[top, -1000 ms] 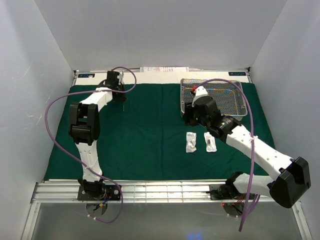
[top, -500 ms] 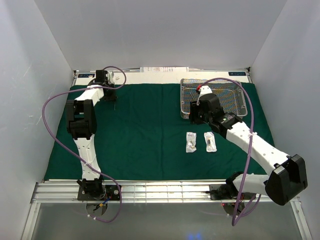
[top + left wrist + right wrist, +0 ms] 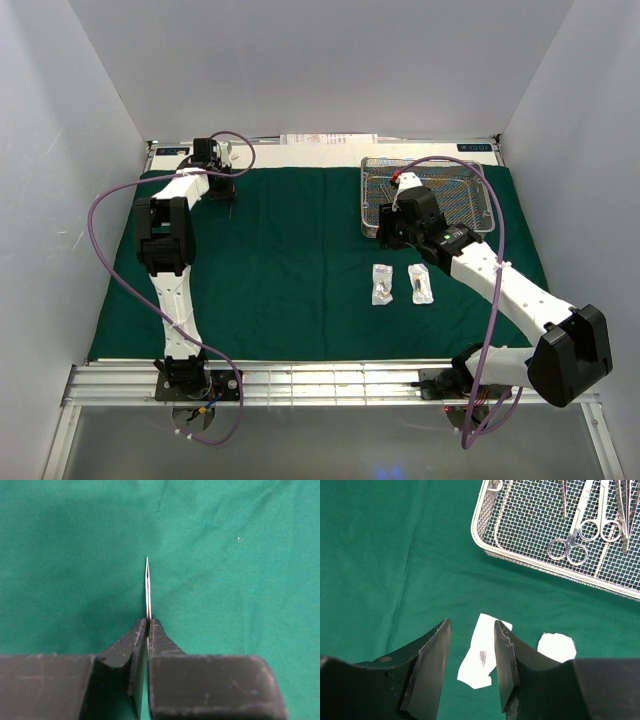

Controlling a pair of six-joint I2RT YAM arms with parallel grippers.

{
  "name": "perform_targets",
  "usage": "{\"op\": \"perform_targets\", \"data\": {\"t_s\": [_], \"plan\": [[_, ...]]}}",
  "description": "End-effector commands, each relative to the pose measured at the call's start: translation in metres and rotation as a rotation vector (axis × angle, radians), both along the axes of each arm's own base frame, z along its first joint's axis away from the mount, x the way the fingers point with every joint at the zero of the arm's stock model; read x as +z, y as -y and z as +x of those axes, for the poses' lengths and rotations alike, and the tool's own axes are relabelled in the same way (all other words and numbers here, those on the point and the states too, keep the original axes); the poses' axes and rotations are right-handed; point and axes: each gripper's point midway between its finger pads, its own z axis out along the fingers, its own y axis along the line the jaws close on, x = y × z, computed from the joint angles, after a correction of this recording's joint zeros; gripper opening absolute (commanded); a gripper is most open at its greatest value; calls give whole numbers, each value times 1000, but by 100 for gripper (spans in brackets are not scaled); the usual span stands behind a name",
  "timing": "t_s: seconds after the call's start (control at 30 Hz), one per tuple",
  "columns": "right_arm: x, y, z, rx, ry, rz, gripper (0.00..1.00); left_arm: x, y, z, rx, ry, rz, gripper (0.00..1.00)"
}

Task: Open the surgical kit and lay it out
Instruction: Place the medical item in the surgical kit.

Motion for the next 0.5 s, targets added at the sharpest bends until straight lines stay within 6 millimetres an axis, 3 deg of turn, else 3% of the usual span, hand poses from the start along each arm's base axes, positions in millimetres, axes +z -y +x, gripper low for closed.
{"op": "perform_targets", "data": {"t_s": [0.0,0.3,0.47], "plan": [[9,-2,5,8,19,10,46,10,1,3,-27,15,-4,3],[11,-4,6,18,20,15,46,18,-3,3,-22,30,16,28],[18,-6,8,27,36,20,46,33,-6,7,-17,61,32,43]]}}
